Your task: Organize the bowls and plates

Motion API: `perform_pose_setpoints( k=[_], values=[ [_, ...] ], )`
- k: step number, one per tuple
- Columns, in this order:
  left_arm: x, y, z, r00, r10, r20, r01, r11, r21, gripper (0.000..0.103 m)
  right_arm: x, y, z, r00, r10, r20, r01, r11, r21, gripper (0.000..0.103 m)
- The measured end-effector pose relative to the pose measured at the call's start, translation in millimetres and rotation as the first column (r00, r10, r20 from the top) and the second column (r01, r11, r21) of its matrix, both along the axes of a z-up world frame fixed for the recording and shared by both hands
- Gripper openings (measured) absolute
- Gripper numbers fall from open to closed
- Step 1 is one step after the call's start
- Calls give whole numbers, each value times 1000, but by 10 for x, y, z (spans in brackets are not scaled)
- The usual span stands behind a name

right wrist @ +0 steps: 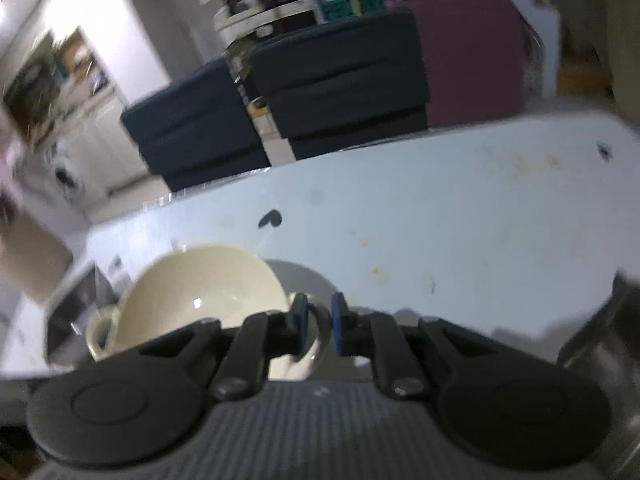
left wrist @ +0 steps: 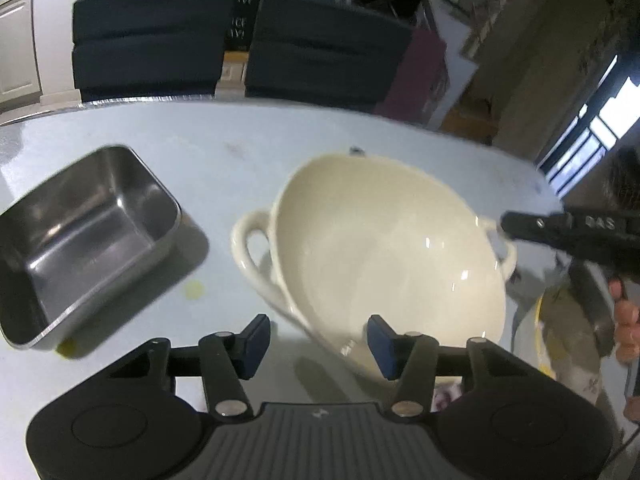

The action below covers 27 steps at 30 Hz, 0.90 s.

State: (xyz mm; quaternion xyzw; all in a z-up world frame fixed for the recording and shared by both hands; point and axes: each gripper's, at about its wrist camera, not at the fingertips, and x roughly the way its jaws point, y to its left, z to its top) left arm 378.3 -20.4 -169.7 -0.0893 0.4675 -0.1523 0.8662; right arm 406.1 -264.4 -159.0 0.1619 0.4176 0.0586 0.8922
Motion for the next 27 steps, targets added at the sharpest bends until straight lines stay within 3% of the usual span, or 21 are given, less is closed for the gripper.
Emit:
perform_pose_setpoints(
  k=[1,3,8,11,15,17,23,27],
  values=[
    [13,56,15,1000,20,3,-20,999,-28,54,-9,-80,20,1000,-14,3,14,999,48,17],
    [16,150,43,998,58,3,-57,995,-78,53,-39,-190,59,1000,-26,16,24,993,114,36],
    [91,323,103,992,127,3,-126,983,-137,46,-63,-241,28,1000,-25,-4,25,992,124,38],
    [78,427,100,985,172,-7,-170,971,-167,39,-61,-204,-55,1000,11,-26,-8,996,94,38],
    [109,527,78,976,217,-19,-216,954,-205,23,-38,-124,-137,999,24,-49,-20,996,85,15],
    [133,553,60,974,227,-25,-226,945,-237,17,-38,-97,-131,999,22,-45,-19,997,69,15],
    [102,546,74,968,249,-39,-251,936,-246,17,-61,-77,-123,999,34,-35,-32,998,58,14],
    [46,498,115,972,231,-45,-235,948,-215,17,-122,-37,-79,998,44,-38,-43,999,28,14]
  ],
)
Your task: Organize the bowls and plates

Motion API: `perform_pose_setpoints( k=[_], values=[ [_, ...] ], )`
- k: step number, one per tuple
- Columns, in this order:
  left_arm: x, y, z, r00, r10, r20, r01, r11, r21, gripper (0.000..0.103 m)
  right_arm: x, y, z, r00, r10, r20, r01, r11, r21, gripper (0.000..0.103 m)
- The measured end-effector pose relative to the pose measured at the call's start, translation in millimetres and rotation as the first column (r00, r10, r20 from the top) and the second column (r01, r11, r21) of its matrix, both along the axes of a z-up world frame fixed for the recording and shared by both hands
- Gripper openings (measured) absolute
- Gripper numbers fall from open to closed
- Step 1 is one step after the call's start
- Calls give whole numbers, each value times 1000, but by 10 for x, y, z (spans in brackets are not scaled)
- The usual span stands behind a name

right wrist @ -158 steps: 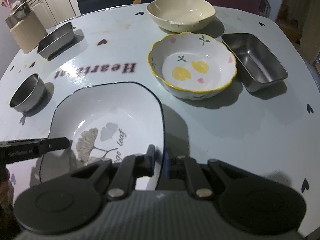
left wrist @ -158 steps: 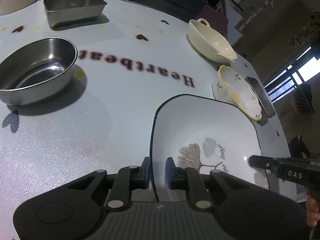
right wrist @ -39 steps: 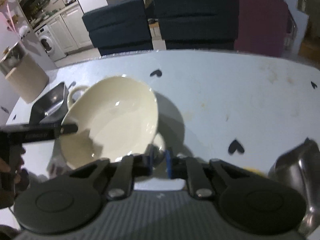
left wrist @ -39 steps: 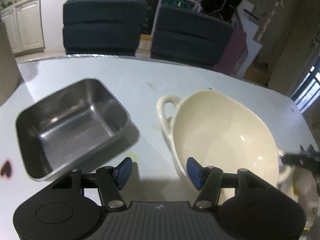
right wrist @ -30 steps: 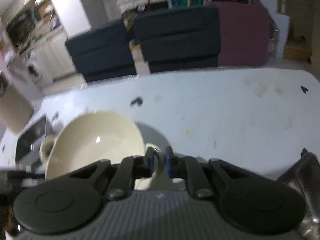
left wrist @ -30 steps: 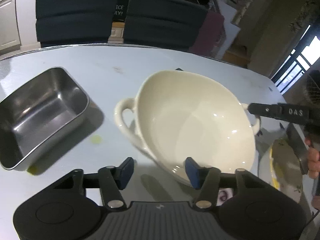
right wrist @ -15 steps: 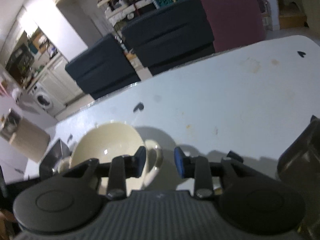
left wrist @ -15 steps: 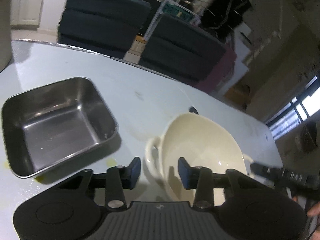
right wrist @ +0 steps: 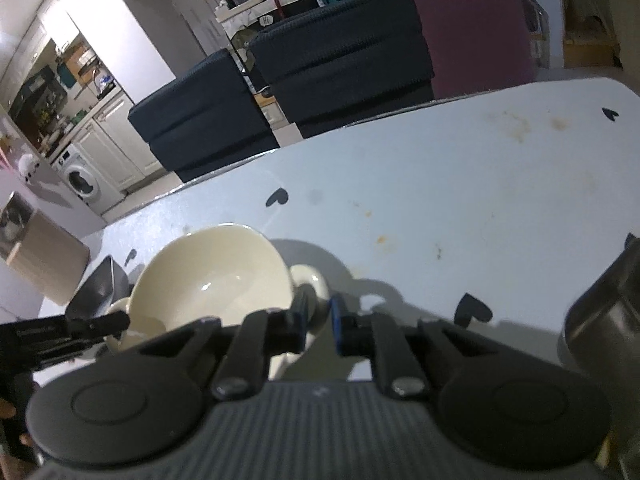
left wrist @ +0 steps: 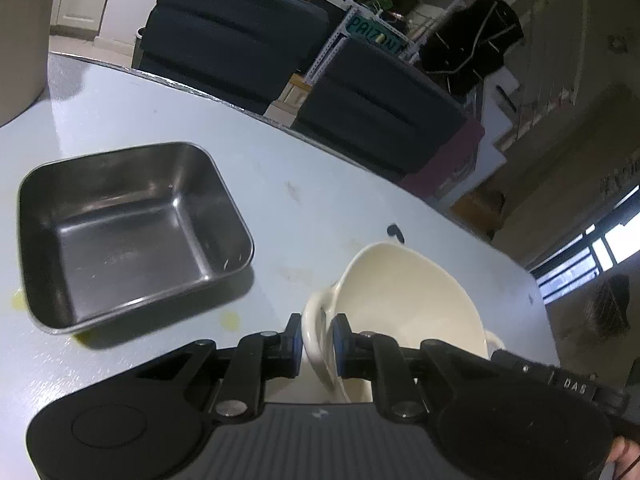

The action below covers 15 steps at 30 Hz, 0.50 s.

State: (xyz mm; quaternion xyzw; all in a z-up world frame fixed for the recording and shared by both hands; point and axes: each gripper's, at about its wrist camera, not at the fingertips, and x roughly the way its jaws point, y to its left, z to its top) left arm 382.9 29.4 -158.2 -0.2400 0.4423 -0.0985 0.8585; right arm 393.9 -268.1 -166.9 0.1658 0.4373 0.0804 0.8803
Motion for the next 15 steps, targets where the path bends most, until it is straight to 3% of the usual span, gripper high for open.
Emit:
perform_pose_setpoints(
  k=[3,7,9,15],
  values=[
    [-30,19,9,999,-35,-15,35,999,-1,17,-56,6,17,1000,23,-10,-23,1000,-13,15],
    [19,99,-36,999,-14,-44,11,998,-63,16,-125,7,24,997,71,-11,-72,997,-24,21],
    [49,83,-47,999,-14,-47,11,998,-60,16,-128,-11,17,997,83,0,-83,997,-2,31],
    [122,15,-82,997,-32,-65,30,999,-34,18,-44,73,6,995,102,2,-102,993,-51,32]
  ],
)
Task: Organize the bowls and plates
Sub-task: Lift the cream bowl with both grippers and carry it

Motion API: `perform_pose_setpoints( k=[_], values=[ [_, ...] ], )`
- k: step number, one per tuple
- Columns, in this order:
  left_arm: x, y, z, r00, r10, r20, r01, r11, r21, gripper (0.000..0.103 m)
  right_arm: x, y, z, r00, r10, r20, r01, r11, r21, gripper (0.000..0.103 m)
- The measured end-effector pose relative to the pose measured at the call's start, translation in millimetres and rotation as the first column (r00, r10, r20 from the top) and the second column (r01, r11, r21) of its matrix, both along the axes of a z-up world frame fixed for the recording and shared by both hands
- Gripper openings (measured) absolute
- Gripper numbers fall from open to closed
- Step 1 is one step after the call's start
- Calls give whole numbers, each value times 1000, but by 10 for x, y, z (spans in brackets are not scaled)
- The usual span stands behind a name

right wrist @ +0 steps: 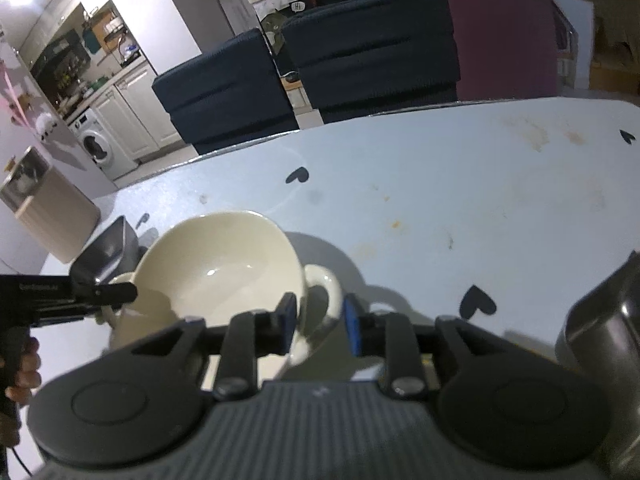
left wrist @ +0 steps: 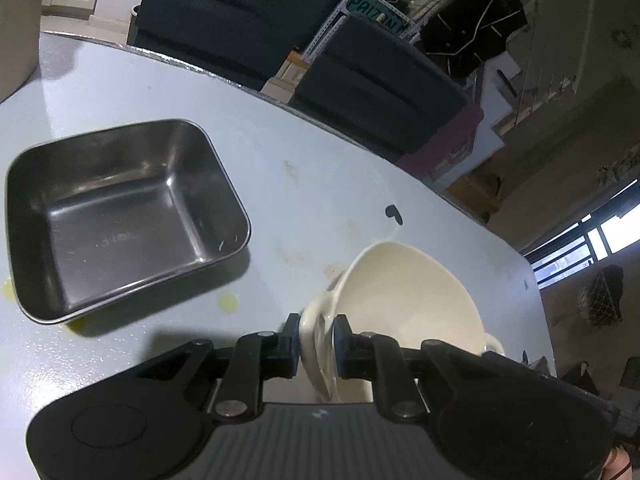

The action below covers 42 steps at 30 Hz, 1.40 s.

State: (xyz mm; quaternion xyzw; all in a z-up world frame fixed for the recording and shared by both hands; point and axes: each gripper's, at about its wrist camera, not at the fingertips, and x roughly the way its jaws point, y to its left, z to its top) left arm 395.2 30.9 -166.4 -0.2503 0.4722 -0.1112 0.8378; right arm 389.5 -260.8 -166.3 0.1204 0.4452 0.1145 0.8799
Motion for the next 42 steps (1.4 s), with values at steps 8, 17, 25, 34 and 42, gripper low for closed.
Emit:
perform_pose_setpoints(
  k=[8,17,25,34,42],
  values=[
    [70,-98,5,999,-46,1,46,997,66,19,123,-16,-114,999,-10,-52,13,999,52,30],
    [103,-128,13,995,-102,-4,101,990,98,20,122,-55,-140,998,1,-60,3,998,67,29],
    [117,-210,-19,995,-102,-7,102,988,118,20,140,4,-145,998,16,-56,-14,999,40,30],
    [112,-248,-29,994,-106,-1,105,986,127,21,138,12,-177,999,2,-47,1,998,61,29],
    [124,-299,-93,993,-121,-5,121,982,144,22,163,9,-186,998,-10,-61,14,998,63,29]
  ],
)
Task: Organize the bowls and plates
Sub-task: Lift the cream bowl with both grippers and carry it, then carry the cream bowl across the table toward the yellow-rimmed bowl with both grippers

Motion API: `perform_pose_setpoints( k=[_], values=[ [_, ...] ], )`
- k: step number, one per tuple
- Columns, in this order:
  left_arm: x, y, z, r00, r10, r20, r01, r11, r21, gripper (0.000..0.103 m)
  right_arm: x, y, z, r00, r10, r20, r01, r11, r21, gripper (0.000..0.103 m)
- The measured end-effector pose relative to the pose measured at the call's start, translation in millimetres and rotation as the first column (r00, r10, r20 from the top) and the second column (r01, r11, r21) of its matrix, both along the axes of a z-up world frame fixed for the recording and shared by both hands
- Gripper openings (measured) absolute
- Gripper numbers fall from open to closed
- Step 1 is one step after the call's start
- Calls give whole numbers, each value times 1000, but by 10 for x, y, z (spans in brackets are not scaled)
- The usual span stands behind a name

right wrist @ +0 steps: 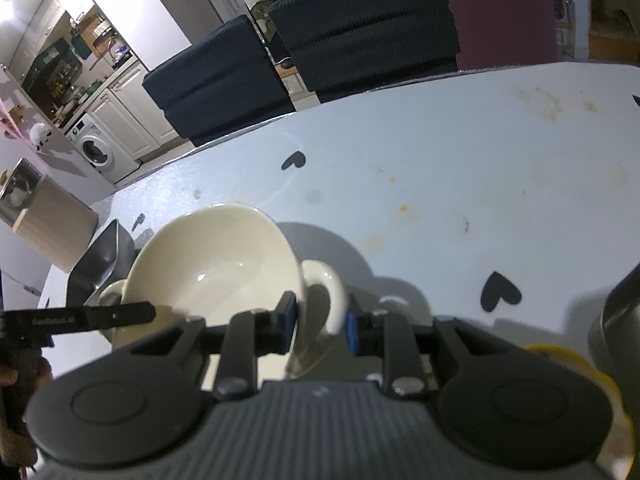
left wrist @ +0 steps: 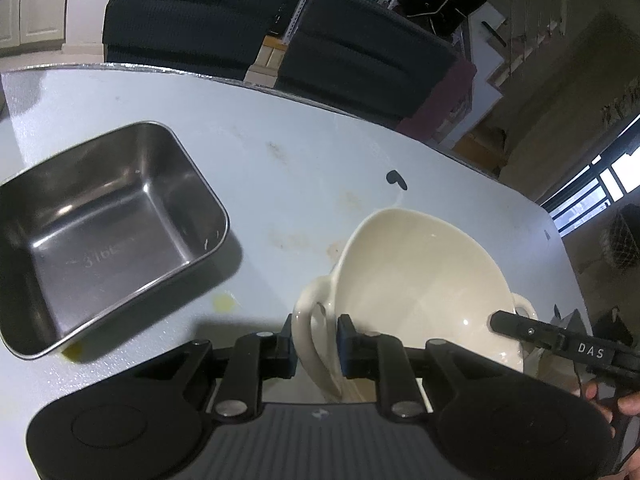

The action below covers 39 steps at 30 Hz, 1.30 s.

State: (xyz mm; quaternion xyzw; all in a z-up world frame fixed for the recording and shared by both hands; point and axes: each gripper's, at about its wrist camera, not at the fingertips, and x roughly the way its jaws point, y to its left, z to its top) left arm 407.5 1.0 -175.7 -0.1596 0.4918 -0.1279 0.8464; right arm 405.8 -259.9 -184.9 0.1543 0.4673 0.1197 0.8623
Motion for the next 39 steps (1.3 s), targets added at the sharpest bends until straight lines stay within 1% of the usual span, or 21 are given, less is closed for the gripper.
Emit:
perform_pose_setpoints(
  k=[3,6,7,10,14,17,23,30,39],
  values=[
    [-10,-30,7,1000,-10,15,9,1000,28,23,4,2,3,1000,8,0,-8,1000,-6,29],
    [-29,-115,40,998,-38,48,33,995,98,25,0,31,12,1000,15,9,-15,1000,-24,30],
    [-30,-120,43,998,-34,49,29,994,102,25,-4,50,13,1000,16,12,-16,999,-31,30],
    [-32,-95,34,999,-22,47,18,995,95,25,-15,83,14,1000,11,24,-10,999,-45,30],
    [-62,-96,67,998,-12,58,5,994,109,25,-45,152,18,999,18,48,-14,997,-80,31],
    [-104,-96,140,997,-15,75,6,993,120,25,-72,169,47,997,19,72,-12,996,-90,31],
    [-196,-110,319,996,-7,89,-3,994,113,25,-155,177,204,994,18,108,-7,995,-103,31],
    [-464,-94,642,993,-4,122,-8,995,99,25,-358,177,462,991,8,132,5,995,-104,31],
    [-1017,-123,1056,983,-19,185,1,995,100,25,-893,160,863,983,19,185,2,994,-113,31]
  ],
)
